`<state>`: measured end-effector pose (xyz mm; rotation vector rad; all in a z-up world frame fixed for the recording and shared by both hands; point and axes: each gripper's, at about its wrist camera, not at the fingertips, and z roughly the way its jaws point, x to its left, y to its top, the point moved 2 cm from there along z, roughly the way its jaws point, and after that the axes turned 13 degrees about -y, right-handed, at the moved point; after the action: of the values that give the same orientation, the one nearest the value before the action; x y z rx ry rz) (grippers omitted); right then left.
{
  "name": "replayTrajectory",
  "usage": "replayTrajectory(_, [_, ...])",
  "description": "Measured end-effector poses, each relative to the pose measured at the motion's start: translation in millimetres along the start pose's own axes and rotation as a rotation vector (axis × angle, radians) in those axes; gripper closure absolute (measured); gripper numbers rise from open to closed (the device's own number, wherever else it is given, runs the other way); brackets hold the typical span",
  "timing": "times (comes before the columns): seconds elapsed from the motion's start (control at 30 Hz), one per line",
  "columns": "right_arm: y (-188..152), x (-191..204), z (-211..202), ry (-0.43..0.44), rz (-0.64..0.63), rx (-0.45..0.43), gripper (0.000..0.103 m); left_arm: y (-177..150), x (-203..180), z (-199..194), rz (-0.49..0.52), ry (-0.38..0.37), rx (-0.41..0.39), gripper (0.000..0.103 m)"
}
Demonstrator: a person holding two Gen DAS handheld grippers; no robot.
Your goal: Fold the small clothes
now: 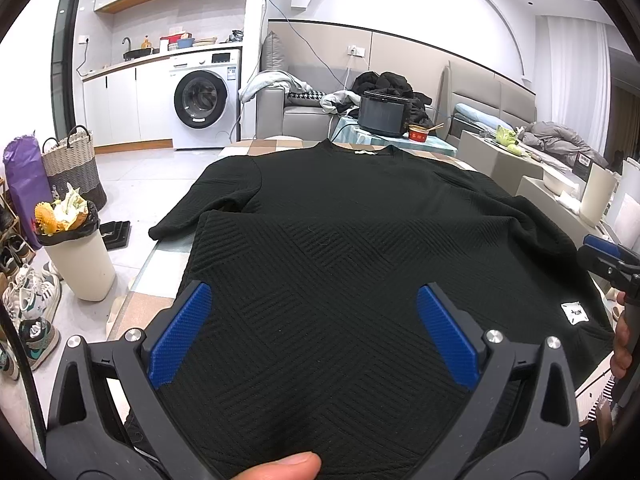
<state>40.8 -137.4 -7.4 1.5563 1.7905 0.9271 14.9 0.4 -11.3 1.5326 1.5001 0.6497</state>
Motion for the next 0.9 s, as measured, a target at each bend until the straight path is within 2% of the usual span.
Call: replayTrajectory(0.9, [-1.2, -2.7, -2.1, 0.000, 0.000, -0.003, 0.000, 1.7, 5.7, 0.5, 0.000, 0.003, 0.004, 0.001])
